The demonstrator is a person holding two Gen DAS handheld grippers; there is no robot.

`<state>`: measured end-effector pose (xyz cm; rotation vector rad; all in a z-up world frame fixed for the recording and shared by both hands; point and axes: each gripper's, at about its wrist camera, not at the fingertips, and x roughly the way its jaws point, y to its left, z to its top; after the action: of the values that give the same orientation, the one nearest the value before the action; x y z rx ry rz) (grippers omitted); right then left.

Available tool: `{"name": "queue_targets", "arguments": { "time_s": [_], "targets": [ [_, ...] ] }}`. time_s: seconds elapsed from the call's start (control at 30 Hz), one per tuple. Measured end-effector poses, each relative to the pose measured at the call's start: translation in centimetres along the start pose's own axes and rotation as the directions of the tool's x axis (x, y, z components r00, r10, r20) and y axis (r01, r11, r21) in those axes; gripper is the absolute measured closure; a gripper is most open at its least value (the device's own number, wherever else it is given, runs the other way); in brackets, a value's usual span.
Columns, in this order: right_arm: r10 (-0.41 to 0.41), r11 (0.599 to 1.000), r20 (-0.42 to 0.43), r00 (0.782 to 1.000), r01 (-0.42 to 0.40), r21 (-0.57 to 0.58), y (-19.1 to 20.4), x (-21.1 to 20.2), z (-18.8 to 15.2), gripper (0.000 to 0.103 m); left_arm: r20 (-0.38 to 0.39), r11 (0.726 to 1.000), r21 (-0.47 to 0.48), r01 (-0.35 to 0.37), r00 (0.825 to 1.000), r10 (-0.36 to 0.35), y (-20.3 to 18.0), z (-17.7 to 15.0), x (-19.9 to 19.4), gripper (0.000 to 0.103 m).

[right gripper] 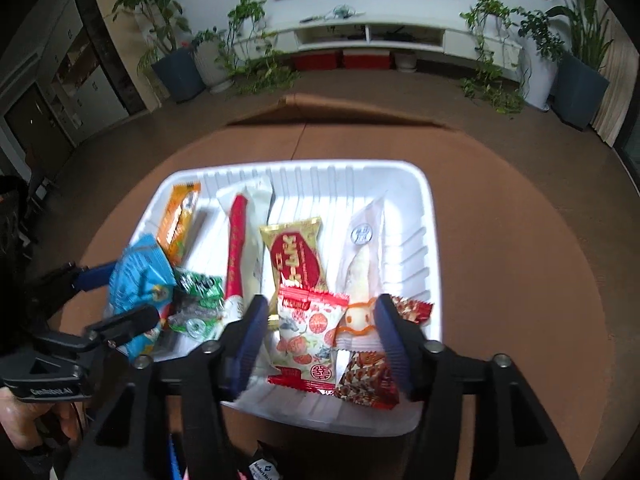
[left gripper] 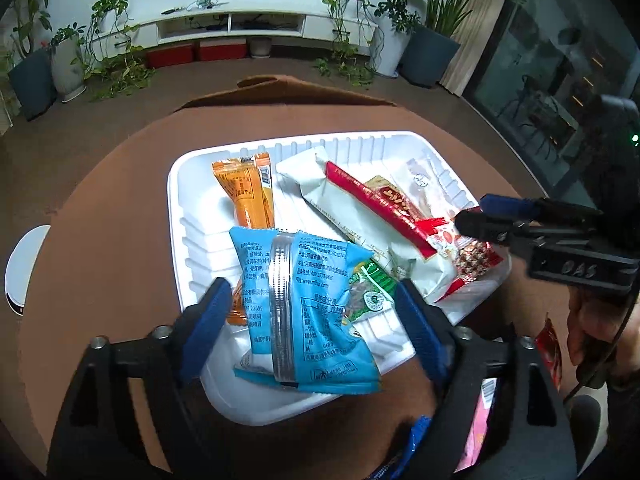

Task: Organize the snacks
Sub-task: 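Withdraw both grippers from the tray back over the remaining pile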

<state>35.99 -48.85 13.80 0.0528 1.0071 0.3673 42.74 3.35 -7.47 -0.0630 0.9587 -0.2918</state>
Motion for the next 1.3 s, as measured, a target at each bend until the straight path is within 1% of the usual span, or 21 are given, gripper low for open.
{"name": "queue_targets", "arguments": {
  "time_s": [0.07, 0.13, 0.2, 0.27, 0.33, 0.4, 0.47, 0.53, 0.57, 0.63, 0.7, 0.77, 0.83, 0.97, 1.1, 1.2, 1.3],
  "targets": [
    [0.012, 1.000, 0.049, 0.999, -0.013, 0.017, -0.2, -1.7, 0.2, 0.024, 0.016, 1.000, 0.003, 0.001, 1.000, -0.001, -0.1, -0.3, -1.0, 0.010],
    [0.037, 0.998, 0.093, 0.995, -0.041, 0.038, -0.4, -3.4, 0.3, 0.018, 0.030, 1.000, 0.010, 0.006, 1.000, -0.006, -0.4, -0.6, -2.0, 0.000],
    [0.084, 0.993, 0.145, 0.986, -0.095, 0.068, -0.8, -5.4, 0.2, 0.012, 0.057, 1.000, 0.029, 0.002, 0.998, -0.004, -0.8, -1.2, -3.6, 0.000],
    [0.143, 0.980, 0.201, 0.969, -0.167, 0.108, -1.5, -7.5, -0.6, 0.007, 0.084, 0.999, 0.050, 0.002, 0.996, -0.007, -1.1, -2.1, -5.2, 0.000],
    [0.193, 0.962, 0.250, 0.949, -0.234, 0.143, -2.1, -9.5, -2.0, 0.005, 0.109, 0.997, 0.077, -0.013, 0.994, 0.005, -1.5, -3.1, -6.9, 0.000],
    [0.224, 0.946, 0.286, 0.932, -0.279, 0.167, -2.5, -11.0, -3.6, 0.004, 0.121, 0.995, 0.091, -0.028, 0.992, 0.017, -1.9, -4.8, -8.5, 0.000],
    [0.243, 0.933, 0.313, 0.918, -0.309, 0.185, -2.7, -12.5, -5.7, 0.003, 0.115, 0.997, 0.082, -0.009, 0.993, -0.001, -2.0, -6.5, -9.8, 0.000],
    [0.243, 0.924, 0.344, 0.907, -0.324, 0.203, -2.7, -13.9, -8.5, 0.003, 0.128, 0.998, 0.068, 0.004, 0.992, -0.012, -2.0, -8.3, -10.9, 0.000],
    [0.241, 0.921, 0.354, 0.904, -0.328, 0.211, -2.8, -14.4, -9.7, 0.003, 0.123, 0.998, 0.062, 0.021, 0.992, -0.029, -2.2, -9.4, -11.4, 0.000],
    [0.228, 0.922, 0.361, 0.904, -0.320, 0.220, -2.6, -15.2, -12.3, 0.002, 0.098, 0.998, 0.044, 0.047, 0.994, -0.051, -2.5, -11.6, -11.9, 0.000],
    [0.206, 0.926, 0.358, 0.911, -0.299, 0.230, -2.3, -15.9, -15.6, 0.002, 0.072, 0.998, 0.006, 0.055, 0.996, -0.055, -2.5, -13.8, -12.1, 0.000],
    [0.194, 0.925, 0.347, 0.917, -0.289, 0.248, -1.9, -16.1, -18.2, 0.002, 0.070, 0.997, -0.031, 0.073, 0.995, -0.071, -2.5, -16.1, -12.4, 0.000],
    [0.185, 0.925, 0.328, 0.926, -0.277, 0.261, -1.5, -16.1, -20.4, 0.002, 0.065, 0.995, -0.034, 0.089, 0.994, -0.086, -2.8, -17.9, -12.6, 0.000],
    [0.154, 0.932, 0.294, 0.943, -0.237, 0.273, -0.8, -16.0, -23.3, 0.002, 0.021, 0.997, -0.005, 0.079, 0.997, -0.079, -3.9, -20.9, -12.3, 0.000],
    [0.164, 0.933, 0.262, 0.951, -0.236, 0.271, 0.1, -15.8, -24.6, 0.002, 0.014, 0.996, 0.035, 0.081, 0.997, -0.081, -4.7, -21.9, -12.4, 0.000],
    [0.171, 0.942, 0.247, 0.954, -0.232, 0.243, 1.0, -15.6, -25.1, 0.002, 0.004, 0.993, 0.086, 0.081, 0.997, -0.082, -5.1, -21.1, -12.3, 0.000],
    [0.184, 0.943, 0.233, 0.955, -0.239, 0.231, 1.6, -15.4, -25.4, 0.003, -0.026, 0.986, 0.157, 0.055, 0.998, -0.051, -5.5, -19.5, -11.8, 0.000]
  ]
}}
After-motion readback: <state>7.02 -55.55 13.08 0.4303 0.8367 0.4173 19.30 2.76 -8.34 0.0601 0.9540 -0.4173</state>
